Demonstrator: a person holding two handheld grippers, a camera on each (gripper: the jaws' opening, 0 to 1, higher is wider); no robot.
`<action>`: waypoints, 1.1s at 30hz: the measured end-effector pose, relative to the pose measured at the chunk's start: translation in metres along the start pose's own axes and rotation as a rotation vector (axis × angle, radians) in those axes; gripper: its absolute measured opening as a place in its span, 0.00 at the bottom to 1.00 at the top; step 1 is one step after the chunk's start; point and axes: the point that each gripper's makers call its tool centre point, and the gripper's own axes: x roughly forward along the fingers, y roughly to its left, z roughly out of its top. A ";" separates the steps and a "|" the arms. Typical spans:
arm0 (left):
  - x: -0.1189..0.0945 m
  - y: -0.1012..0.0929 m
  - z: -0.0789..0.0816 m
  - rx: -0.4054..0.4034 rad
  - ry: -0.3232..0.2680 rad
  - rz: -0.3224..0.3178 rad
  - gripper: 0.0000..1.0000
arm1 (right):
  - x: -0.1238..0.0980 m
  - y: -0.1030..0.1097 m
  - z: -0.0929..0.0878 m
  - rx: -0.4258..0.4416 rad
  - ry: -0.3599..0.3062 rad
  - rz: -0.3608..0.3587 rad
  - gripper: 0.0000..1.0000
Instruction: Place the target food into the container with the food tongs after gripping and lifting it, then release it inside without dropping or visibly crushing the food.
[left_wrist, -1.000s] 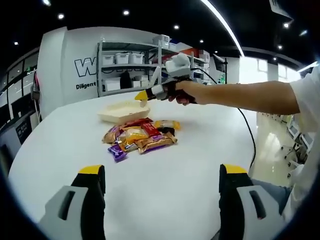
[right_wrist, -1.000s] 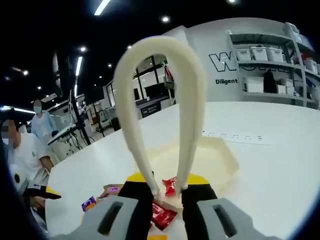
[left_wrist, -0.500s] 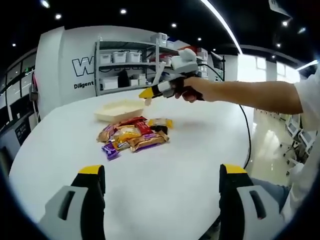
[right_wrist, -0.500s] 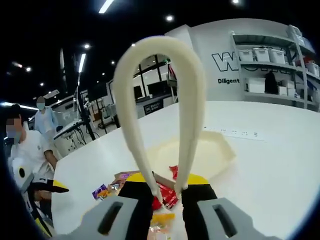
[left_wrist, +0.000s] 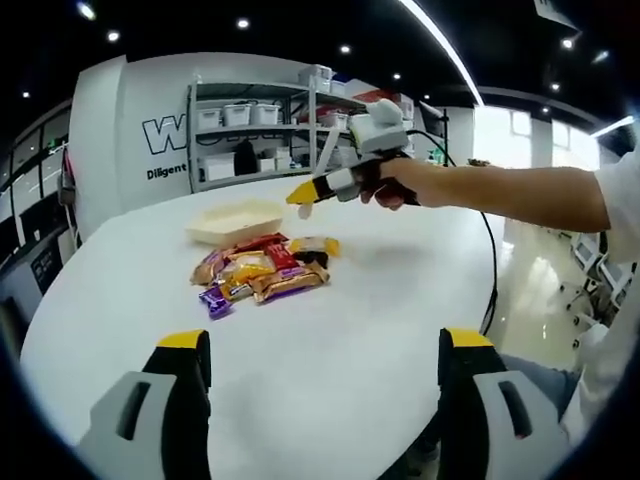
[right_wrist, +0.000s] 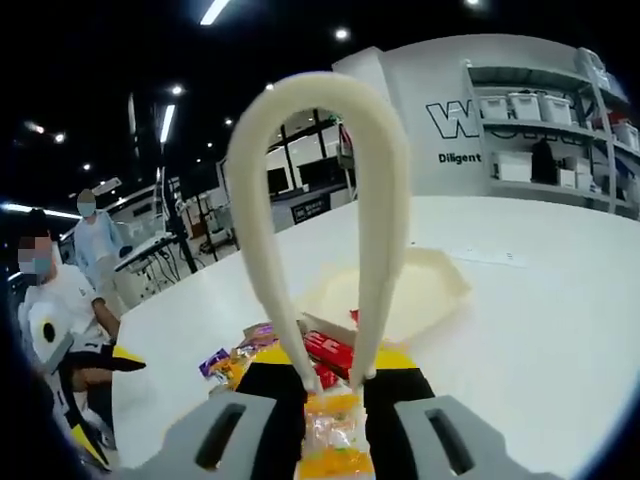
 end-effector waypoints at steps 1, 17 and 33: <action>0.000 0.000 0.000 0.001 0.000 0.000 0.92 | -0.001 0.000 -0.001 0.000 0.001 0.001 0.15; -0.006 -0.009 -0.001 0.017 0.007 -0.004 0.91 | -0.007 0.011 -0.022 -0.013 0.031 0.033 0.16; -0.008 -0.011 -0.003 0.008 0.004 -0.004 0.91 | -0.004 0.009 -0.035 -0.083 0.057 0.031 0.18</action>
